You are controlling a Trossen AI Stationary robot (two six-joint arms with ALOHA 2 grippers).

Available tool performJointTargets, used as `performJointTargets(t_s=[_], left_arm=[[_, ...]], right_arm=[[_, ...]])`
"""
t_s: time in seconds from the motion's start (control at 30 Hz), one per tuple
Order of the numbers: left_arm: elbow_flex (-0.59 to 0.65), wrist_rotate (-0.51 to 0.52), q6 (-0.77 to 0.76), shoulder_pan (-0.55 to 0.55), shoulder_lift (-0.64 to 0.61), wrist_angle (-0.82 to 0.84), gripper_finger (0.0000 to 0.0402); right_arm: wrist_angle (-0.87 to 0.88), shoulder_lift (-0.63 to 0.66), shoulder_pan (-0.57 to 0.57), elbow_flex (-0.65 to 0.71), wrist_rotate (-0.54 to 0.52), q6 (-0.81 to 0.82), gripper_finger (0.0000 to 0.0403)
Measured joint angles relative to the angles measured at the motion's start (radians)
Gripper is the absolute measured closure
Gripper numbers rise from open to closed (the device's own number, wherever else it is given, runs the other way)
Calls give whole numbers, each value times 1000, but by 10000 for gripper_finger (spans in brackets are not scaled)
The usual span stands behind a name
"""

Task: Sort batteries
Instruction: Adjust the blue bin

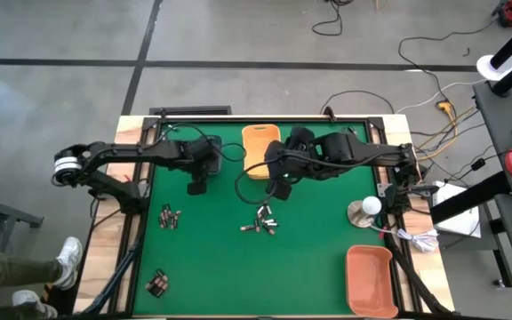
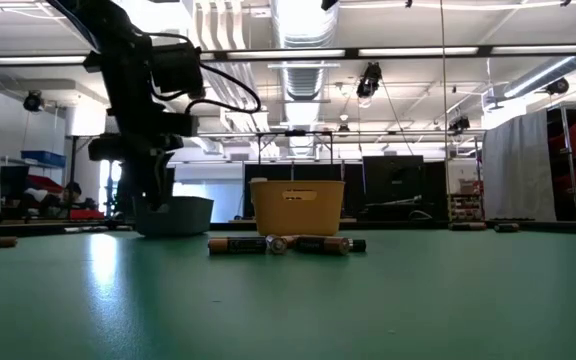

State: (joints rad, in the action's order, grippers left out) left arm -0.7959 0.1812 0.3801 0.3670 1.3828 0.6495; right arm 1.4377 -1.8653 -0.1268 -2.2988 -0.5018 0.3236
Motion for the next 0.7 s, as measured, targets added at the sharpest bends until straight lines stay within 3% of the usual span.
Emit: performJointTargets(t_s=[0.37,0.53,0.7], left_arm=[[-9,10,-38,8,-30,6,260],[-37,-43,-89,7,-104,65,215],[-86,-63,-179,7,-239,126,190]], right_arm=[[-149,-1,9,315,16,-58,172],[-351,-1,76,424,186,-181,172],[-501,-1,172,499,249,-322,172]])
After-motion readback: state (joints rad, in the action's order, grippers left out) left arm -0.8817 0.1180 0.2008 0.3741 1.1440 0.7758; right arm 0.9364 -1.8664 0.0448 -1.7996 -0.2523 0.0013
